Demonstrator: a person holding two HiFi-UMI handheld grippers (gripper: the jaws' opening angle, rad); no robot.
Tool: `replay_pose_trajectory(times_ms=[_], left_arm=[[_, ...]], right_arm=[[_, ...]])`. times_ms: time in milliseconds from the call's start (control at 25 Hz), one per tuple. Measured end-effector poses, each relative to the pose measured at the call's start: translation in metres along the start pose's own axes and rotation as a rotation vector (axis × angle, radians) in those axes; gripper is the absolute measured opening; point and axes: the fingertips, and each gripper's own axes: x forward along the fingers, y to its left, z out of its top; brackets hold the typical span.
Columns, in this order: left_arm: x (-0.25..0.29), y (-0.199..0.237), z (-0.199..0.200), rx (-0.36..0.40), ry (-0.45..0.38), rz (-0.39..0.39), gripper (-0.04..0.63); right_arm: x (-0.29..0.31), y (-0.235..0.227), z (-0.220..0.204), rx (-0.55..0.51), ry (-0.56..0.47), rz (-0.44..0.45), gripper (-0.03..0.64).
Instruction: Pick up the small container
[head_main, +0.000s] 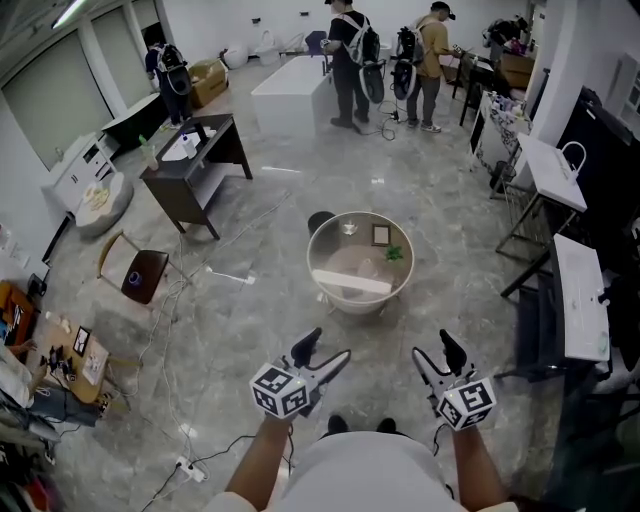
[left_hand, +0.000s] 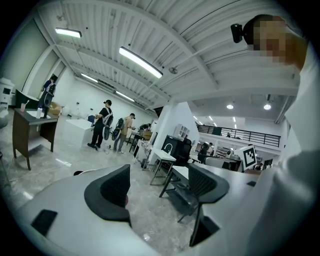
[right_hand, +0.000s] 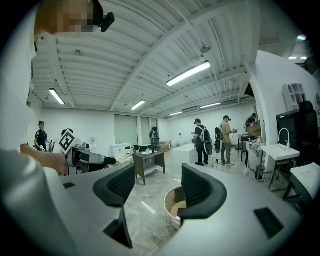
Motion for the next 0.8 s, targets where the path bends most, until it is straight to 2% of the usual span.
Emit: replay_pose_trajectory(times_ms=[360, 520, 800], left_arm=[[-0.010, 0.019, -0.008, 0.004, 0.038, -0.051, 0.379], [-0.010, 0.024, -0.007, -0.017, 0.043, -0.058, 0.379], [0.005, 0.032, -0.012, -0.046, 0.050, -0.062, 0.382]], right_arm=[[0.011, 0.018, -0.007, -0.006, 0.019, -0.043, 0.302], [0.015, 0.024, -0.013, 0.005, 0.036, -0.045, 0.302], [0.030, 0.012, -0.022, 0.019, 0.061, -0.036, 0.302]])
